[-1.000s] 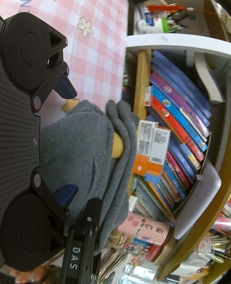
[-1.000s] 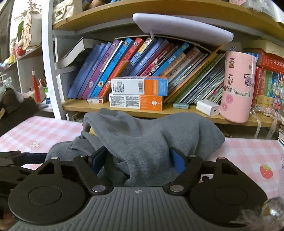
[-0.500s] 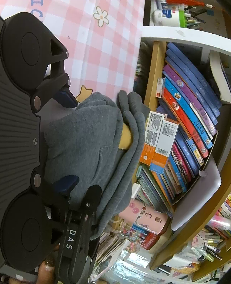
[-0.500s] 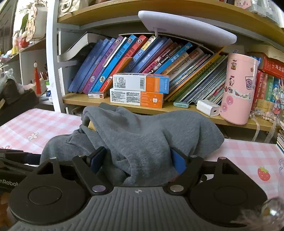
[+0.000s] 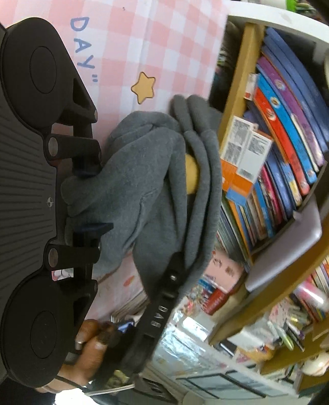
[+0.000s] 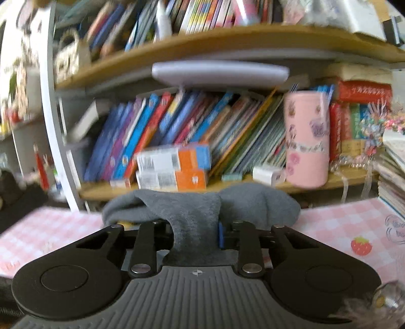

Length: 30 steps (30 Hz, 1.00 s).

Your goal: Fold clothes

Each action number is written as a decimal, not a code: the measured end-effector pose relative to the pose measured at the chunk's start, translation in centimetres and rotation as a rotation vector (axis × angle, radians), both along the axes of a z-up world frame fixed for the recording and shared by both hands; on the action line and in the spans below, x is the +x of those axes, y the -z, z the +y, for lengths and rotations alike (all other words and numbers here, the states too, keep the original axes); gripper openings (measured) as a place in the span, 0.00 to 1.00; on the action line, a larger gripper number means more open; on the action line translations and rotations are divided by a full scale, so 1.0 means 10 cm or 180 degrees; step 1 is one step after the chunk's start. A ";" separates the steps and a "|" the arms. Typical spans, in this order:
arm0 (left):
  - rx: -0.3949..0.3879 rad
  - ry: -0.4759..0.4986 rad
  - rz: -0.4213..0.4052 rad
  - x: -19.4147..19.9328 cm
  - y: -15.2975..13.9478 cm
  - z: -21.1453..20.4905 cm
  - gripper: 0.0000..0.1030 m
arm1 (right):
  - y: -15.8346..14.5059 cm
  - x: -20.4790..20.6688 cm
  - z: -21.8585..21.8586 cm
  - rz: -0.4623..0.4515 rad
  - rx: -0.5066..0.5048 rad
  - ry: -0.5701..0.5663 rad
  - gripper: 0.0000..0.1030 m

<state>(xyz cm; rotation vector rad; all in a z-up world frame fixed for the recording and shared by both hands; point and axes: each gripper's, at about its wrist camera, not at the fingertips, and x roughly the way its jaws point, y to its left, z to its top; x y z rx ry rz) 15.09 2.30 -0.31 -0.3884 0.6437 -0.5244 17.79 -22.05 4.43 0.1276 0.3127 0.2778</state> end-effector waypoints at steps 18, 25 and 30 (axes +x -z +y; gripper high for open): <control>-0.0171 0.0457 -0.0764 -0.65 -0.39 0.05 0.25 | -0.44 -0.16 -0.64 -0.0151 0.0703 0.0459 0.20; 0.0036 0.0066 -0.0519 -0.50 -0.25 0.09 0.66 | -0.31 -0.06 -0.65 -0.0041 0.0433 0.0673 0.23; 0.0154 0.0085 -0.0384 -0.44 -0.13 0.03 0.72 | -0.13 0.03 -0.66 0.0089 0.0227 0.0788 0.24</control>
